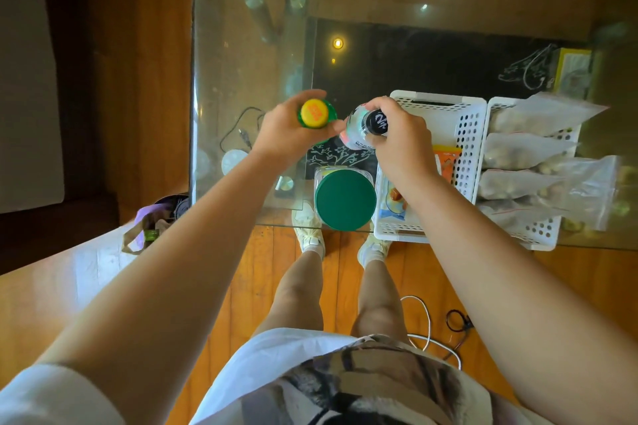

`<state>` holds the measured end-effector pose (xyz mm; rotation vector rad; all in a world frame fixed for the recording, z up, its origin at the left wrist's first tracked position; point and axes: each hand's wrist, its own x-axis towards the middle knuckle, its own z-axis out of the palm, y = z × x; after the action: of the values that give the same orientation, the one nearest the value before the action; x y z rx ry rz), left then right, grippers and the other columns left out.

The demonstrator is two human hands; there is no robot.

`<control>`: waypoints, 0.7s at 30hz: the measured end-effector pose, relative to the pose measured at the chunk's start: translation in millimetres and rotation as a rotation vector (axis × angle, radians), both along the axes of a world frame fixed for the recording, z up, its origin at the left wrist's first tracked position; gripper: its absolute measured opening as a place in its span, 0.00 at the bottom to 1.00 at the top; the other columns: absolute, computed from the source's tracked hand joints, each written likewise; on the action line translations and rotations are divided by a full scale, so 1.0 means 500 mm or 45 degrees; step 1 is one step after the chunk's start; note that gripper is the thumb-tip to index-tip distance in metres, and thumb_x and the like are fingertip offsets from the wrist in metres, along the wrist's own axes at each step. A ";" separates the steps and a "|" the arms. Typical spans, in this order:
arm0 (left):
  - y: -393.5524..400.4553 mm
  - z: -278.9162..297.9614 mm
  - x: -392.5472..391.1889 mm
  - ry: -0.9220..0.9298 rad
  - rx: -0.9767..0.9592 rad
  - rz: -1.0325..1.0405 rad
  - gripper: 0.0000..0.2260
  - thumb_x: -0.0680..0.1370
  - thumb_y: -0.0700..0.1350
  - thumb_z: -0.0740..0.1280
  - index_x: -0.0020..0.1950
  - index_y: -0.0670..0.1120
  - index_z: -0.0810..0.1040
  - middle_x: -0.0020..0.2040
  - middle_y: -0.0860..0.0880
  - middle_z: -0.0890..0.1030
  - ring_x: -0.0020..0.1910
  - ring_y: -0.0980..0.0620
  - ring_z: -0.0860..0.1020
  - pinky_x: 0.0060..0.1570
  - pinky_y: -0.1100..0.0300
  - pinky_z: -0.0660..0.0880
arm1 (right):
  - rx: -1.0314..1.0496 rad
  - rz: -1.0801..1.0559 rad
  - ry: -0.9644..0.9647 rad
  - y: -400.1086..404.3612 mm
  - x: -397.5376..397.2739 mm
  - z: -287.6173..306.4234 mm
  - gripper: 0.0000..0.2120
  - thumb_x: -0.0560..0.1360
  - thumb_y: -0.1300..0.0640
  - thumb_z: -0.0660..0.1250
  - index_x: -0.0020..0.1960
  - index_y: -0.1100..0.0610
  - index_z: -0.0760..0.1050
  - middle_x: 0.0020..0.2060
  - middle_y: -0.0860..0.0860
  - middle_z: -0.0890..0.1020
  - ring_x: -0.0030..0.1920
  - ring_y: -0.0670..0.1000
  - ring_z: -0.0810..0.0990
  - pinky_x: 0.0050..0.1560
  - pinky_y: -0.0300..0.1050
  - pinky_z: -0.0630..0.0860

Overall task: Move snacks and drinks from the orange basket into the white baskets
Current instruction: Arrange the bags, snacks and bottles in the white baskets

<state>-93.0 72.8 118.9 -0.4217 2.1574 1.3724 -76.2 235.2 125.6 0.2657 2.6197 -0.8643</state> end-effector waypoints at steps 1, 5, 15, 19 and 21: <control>0.008 0.000 0.003 -0.010 0.009 -0.015 0.26 0.66 0.51 0.76 0.62 0.50 0.75 0.52 0.51 0.78 0.55 0.50 0.77 0.60 0.56 0.73 | 0.003 0.008 -0.004 0.001 0.000 0.000 0.19 0.72 0.65 0.68 0.59 0.51 0.72 0.55 0.56 0.81 0.55 0.57 0.79 0.50 0.48 0.78; 0.019 -0.004 0.006 -0.044 0.041 -0.055 0.28 0.66 0.47 0.77 0.64 0.50 0.74 0.54 0.50 0.78 0.58 0.48 0.77 0.63 0.51 0.73 | 0.033 0.032 -0.016 0.001 -0.001 0.006 0.19 0.72 0.65 0.68 0.61 0.52 0.71 0.56 0.56 0.80 0.57 0.57 0.78 0.53 0.50 0.77; 0.004 -0.029 0.014 -0.042 0.054 -0.117 0.32 0.66 0.32 0.74 0.66 0.51 0.72 0.63 0.45 0.76 0.64 0.45 0.73 0.65 0.46 0.71 | 0.111 0.099 -0.021 0.010 0.010 0.015 0.19 0.73 0.61 0.68 0.63 0.53 0.70 0.56 0.57 0.80 0.55 0.58 0.79 0.52 0.50 0.77; 0.008 -0.030 0.015 -0.030 0.042 -0.123 0.31 0.66 0.32 0.74 0.66 0.51 0.72 0.63 0.45 0.76 0.64 0.45 0.73 0.65 0.45 0.71 | 0.098 0.097 -0.011 0.011 0.012 0.012 0.19 0.73 0.62 0.68 0.62 0.53 0.70 0.55 0.57 0.81 0.54 0.58 0.79 0.51 0.50 0.77; 0.010 -0.030 0.017 -0.022 0.041 -0.132 0.32 0.67 0.32 0.73 0.67 0.51 0.71 0.63 0.45 0.76 0.64 0.45 0.73 0.65 0.46 0.70 | 0.081 0.079 -0.005 0.010 0.013 0.009 0.19 0.73 0.61 0.68 0.62 0.53 0.70 0.55 0.56 0.81 0.53 0.58 0.79 0.50 0.49 0.77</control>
<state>-84.7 77.9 104.1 -0.3036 2.1099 1.3395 -69.8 240.4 130.0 0.2019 2.6399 -0.7604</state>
